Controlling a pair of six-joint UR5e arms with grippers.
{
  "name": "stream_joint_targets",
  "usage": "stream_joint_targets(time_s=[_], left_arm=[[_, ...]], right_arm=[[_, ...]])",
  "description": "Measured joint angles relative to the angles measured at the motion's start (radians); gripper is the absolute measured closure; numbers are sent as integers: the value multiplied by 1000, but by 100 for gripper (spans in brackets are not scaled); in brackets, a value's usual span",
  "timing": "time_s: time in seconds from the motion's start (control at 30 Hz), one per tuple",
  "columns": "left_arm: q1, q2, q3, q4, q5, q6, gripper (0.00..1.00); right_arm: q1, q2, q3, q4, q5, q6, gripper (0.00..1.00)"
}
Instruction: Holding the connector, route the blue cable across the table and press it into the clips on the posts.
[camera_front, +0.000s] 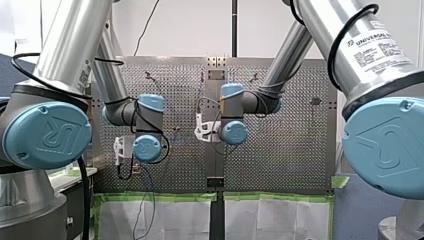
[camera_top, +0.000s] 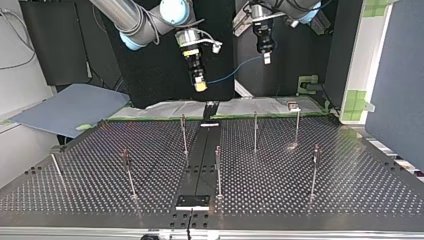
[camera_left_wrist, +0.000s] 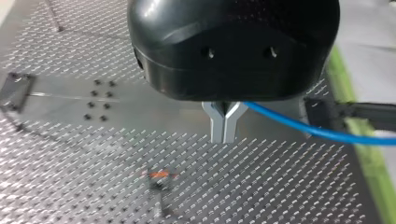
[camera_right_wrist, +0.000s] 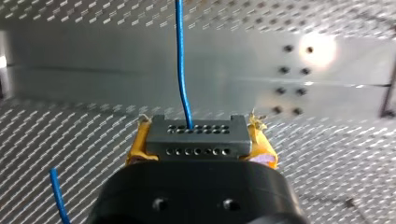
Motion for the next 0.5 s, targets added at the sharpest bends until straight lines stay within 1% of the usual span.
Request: stream_joint_targets(time_s=[0.3, 0.5], left_arm=[[12, 78, 78, -79, -78, -3, 100], [32, 127, 126, -127, -127, -1, 100]], right_arm=[[-1, -71, -64, 71, -58, 1, 100], [2, -116, -112, 123, -68, 0, 100]])
